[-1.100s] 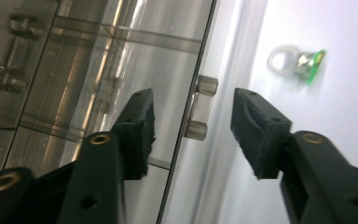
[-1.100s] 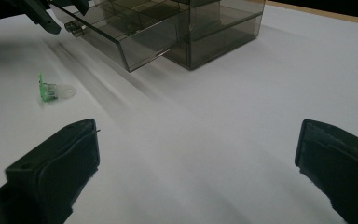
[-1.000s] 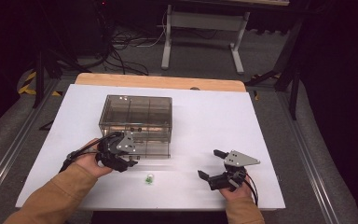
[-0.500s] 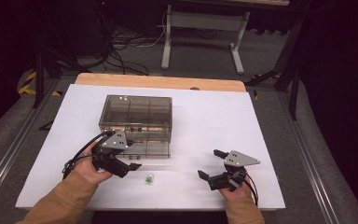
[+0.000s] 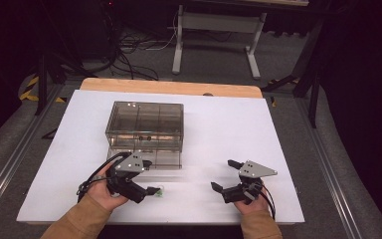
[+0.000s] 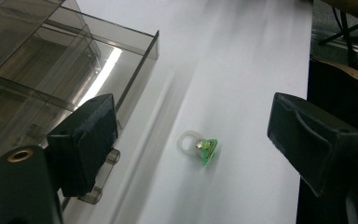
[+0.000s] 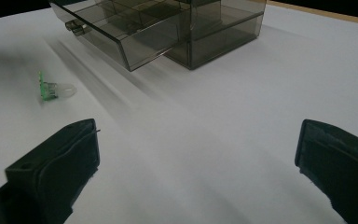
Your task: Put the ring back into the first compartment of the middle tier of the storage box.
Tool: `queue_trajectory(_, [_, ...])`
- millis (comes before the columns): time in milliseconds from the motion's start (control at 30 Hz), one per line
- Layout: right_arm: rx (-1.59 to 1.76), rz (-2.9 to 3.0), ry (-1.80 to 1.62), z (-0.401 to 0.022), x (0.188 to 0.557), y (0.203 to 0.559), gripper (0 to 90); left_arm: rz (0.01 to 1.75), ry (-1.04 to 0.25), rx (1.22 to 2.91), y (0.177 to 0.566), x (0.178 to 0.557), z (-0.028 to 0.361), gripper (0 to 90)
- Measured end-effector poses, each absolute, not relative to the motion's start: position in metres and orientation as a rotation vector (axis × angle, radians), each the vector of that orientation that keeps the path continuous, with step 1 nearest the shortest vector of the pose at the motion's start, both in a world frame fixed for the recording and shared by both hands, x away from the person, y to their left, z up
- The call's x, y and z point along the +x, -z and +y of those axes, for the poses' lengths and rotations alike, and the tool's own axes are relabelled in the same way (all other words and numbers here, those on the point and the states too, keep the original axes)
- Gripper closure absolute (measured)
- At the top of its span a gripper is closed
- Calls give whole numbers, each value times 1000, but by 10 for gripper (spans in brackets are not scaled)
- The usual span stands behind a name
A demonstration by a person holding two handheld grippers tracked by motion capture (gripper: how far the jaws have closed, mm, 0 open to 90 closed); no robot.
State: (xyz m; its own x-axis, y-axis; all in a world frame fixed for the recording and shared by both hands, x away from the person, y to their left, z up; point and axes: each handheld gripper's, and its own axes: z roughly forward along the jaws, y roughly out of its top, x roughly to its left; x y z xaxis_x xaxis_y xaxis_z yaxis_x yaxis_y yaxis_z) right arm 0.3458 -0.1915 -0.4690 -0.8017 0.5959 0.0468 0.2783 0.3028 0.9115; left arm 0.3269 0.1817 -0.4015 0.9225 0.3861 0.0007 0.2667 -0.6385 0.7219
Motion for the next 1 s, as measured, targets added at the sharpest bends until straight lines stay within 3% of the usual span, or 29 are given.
queue_trajectory(733, [782,2283,-1495,-191,345,469,0,449,-113,2399,430,320,160,185])
queue_trajectory(1000, [776,2286,-1494,-191,345,469,0,463,-165,2455,440,317,152,241])
